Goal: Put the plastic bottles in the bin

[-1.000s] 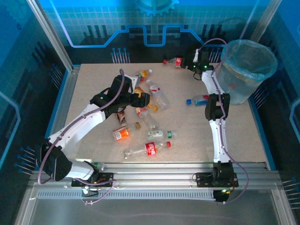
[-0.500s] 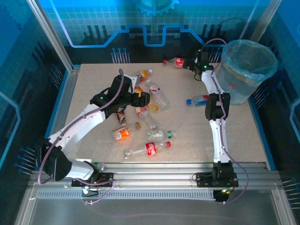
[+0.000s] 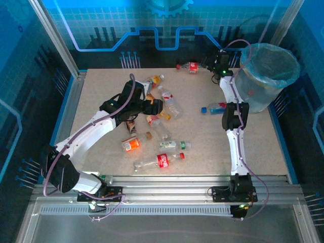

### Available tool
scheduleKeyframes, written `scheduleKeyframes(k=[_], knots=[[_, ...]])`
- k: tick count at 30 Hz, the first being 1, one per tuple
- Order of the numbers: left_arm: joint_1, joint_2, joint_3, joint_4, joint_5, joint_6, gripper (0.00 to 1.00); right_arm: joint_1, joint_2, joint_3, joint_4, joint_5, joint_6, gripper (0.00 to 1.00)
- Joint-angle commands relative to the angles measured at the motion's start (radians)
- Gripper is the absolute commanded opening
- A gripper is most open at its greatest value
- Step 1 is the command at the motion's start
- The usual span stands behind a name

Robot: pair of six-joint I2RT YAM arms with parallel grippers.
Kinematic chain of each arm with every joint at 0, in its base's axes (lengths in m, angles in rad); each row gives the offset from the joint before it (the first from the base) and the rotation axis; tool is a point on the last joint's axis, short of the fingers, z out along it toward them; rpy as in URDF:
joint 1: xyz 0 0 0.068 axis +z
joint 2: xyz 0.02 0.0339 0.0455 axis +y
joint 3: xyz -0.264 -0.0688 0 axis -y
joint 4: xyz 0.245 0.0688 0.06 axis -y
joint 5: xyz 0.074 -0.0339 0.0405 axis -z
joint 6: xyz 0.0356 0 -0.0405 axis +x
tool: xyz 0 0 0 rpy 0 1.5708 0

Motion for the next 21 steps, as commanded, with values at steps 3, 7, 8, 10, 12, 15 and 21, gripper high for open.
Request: scheduleKeyframes(k=[3, 7, 8, 10, 12, 15, 21], knots=[[0.007, 0.005, 0.041, -0.023, 0.021, -0.027, 0.89, -0.017, 0.067, 0.035, 0.037, -0.031, 0.041, 1.0], [0.008, 0.012, 0.042, -0.023, 0.023, -0.031, 0.9, -0.019, 0.086, 0.035, 0.055, -0.073, 0.036, 1.0], [0.007, 0.015, 0.045, -0.025, 0.024, -0.032, 0.9, -0.019, 0.09, 0.035, 0.056, -0.083, 0.033, 1.0], [0.007, 0.021, 0.048, -0.025, 0.025, -0.033, 0.89, -0.02, 0.092, 0.035, 0.064, -0.13, 0.018, 1.0], [0.007, 0.022, 0.045, -0.021, 0.025, -0.033, 0.89, -0.013, 0.083, 0.032, 0.068, -0.196, -0.027, 1.0], [0.008, 0.024, 0.041, -0.012, 0.028, -0.036, 0.89, 0.004, 0.05, -0.001, 0.068, -0.239, -0.132, 1.0], [0.007, 0.016, 0.028, -0.005, 0.03, -0.035, 0.89, 0.013, -0.052, -0.171, 0.146, -0.348, -0.172, 0.99]])
